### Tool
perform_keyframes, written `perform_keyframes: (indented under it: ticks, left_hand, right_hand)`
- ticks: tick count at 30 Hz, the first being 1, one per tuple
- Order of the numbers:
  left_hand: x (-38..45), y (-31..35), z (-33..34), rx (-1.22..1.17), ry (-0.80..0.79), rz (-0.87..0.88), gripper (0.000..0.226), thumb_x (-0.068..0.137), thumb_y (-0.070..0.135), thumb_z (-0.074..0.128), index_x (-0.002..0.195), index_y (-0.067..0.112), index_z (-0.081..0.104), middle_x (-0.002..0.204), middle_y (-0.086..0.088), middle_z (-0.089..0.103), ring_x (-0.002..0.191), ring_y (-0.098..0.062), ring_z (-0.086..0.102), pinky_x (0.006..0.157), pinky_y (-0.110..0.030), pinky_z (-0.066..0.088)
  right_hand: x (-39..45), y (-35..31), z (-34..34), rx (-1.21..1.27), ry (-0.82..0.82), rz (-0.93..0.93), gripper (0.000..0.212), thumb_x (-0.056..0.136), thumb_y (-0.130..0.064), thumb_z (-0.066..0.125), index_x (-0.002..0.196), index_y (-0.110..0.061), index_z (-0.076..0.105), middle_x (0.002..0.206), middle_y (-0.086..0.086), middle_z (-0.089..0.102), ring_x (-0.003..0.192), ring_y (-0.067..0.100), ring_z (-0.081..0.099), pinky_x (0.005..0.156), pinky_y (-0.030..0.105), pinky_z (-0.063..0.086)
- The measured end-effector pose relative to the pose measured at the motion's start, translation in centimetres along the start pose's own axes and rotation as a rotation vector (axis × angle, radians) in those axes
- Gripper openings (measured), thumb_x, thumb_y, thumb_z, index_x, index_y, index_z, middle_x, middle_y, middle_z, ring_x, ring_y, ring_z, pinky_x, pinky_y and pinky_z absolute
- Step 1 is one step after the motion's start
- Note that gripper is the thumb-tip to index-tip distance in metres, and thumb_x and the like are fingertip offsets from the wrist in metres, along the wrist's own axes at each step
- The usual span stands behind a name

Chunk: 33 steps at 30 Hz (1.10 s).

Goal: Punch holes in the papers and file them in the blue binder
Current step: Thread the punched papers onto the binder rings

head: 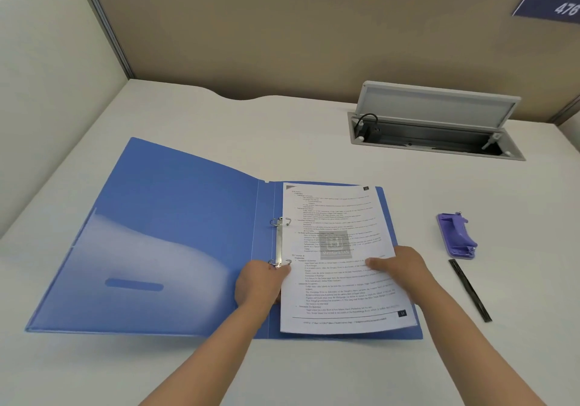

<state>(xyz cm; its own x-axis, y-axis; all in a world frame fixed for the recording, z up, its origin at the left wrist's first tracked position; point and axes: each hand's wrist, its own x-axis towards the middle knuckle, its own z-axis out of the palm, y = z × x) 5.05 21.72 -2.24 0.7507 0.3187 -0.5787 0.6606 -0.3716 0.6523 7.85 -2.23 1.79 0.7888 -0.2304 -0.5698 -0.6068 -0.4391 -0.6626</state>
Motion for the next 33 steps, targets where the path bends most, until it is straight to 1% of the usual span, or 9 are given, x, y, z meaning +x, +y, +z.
perform_keyframes:
  ticks: [3, 6, 12, 16, 20, 22, 25, 30, 33]
  left_hand:
    - [-0.2, 0.4, -0.5, 0.216, 0.022, 0.045, 0.043, 0.077, 0.053, 0.063, 0.064, 0.012, 0.062, 0.060, -0.002, 0.068, 0.061, -0.022, 0.068, 0.063, -0.032, 0.056]
    - [0.0, 0.4, -0.6, 0.278, 0.028, 0.064, 0.047, 0.076, 0.057, 0.062, 0.073, 0.009, 0.066, 0.064, -0.003, 0.070, 0.068, -0.023, 0.071, 0.065, -0.034, 0.057]
    - [0.1, 0.5, -0.8, 0.301, 0.005, 0.066, 0.044, 0.079, 0.055, 0.060, 0.060, 0.015, 0.056, 0.059, -0.001, 0.066, 0.061, -0.021, 0.066, 0.066, -0.033, 0.057]
    - [0.1, 0.4, -1.0, 0.283, 0.012, 0.074, 0.044, 0.076, 0.053, 0.063, 0.057, 0.016, 0.052, 0.069, -0.007, 0.071, 0.072, -0.025, 0.071, 0.067, -0.036, 0.058]
    - [0.3, 0.7, -1.7, 0.314, 0.051, 0.105, 0.048, 0.075, 0.054, 0.065, 0.057, 0.015, 0.044, 0.066, -0.007, 0.066, 0.067, -0.026, 0.066, 0.061, -0.031, 0.052]
    - [0.3, 0.7, -1.9, 0.307, 0.063, 0.136, 0.047, 0.076, 0.051, 0.065, 0.057, 0.016, 0.040, 0.062, -0.004, 0.058, 0.060, -0.023, 0.058, 0.057, -0.028, 0.044]
    - [0.5, 0.8, -1.8, 0.272, 0.051, 0.185, 0.037, 0.081, 0.037, 0.064, 0.061, 0.017, 0.040, 0.066, -0.003, 0.057, 0.069, -0.028, 0.065, 0.062, -0.033, 0.050]
    - [1.0, 0.6, -1.2, 0.178, 0.086, 0.247, 0.014, 0.084, 0.009, 0.057, 0.070, 0.008, 0.055, 0.073, -0.009, 0.065, 0.076, -0.032, 0.068, 0.069, -0.043, 0.056]
    - [1.4, 0.2, -0.9, 0.154, 0.115, 0.280, 0.016, 0.085, 0.002, 0.052, 0.070, 0.006, 0.056, 0.074, -0.012, 0.066, 0.075, -0.032, 0.068, 0.067, -0.048, 0.056]
  right_hand:
    - [0.3, 0.3, 0.6, -0.176, 0.060, -0.015, 0.030, 0.078, -0.021, 0.074, 0.103, -0.007, 0.065, 0.105, 0.010, 0.069, 0.093, 0.030, 0.066, 0.083, 0.040, 0.054]
    - [0.3, 0.6, 1.1, -0.315, 0.109, -0.037, 0.026, 0.079, -0.026, 0.073, 0.096, -0.012, 0.060, 0.108, 0.009, 0.068, 0.088, 0.025, 0.062, 0.076, 0.034, 0.052]
    - [0.3, 0.7, 1.4, -0.412, 0.142, -0.040, 0.039, 0.078, -0.033, 0.073, 0.107, -0.010, 0.059, 0.109, 0.008, 0.067, 0.087, 0.023, 0.060, 0.069, 0.030, 0.047]
    - [0.2, 0.5, 1.4, -0.399, 0.156, -0.031, 0.046, 0.077, -0.033, 0.074, 0.109, -0.008, 0.052, 0.113, 0.010, 0.064, 0.098, 0.028, 0.062, 0.070, 0.030, 0.045]
    - [-0.2, 0.7, 1.4, -0.350, 0.184, -0.025, 0.070, 0.077, -0.030, 0.075, 0.131, -0.006, 0.038, 0.122, 0.013, 0.059, 0.106, 0.032, 0.059, 0.075, 0.033, 0.045]
    - [-0.4, 0.9, 1.5, -0.338, 0.193, -0.029, 0.078, 0.077, -0.032, 0.075, 0.137, -0.008, 0.031, 0.128, 0.014, 0.056, 0.111, 0.033, 0.057, 0.084, 0.038, 0.047]
    - [-0.3, 1.1, 1.6, -0.349, 0.216, -0.019, 0.085, 0.077, -0.037, 0.073, 0.142, -0.011, 0.026, 0.136, 0.013, 0.046, 0.118, 0.032, 0.053, 0.093, 0.043, 0.045]
    - [-0.7, 1.0, 1.6, -0.482, 0.326, -0.051, 0.079, 0.080, -0.046, 0.067, 0.141, -0.013, 0.029, 0.133, 0.012, 0.044, 0.120, 0.030, 0.048, 0.093, 0.043, 0.043]
    - [-1.1, 1.1, 1.5, -0.491, 0.351, -0.109, 0.073, 0.083, -0.046, 0.063, 0.140, -0.014, 0.031, 0.131, 0.010, 0.046, 0.120, 0.028, 0.047, 0.092, 0.040, 0.043]
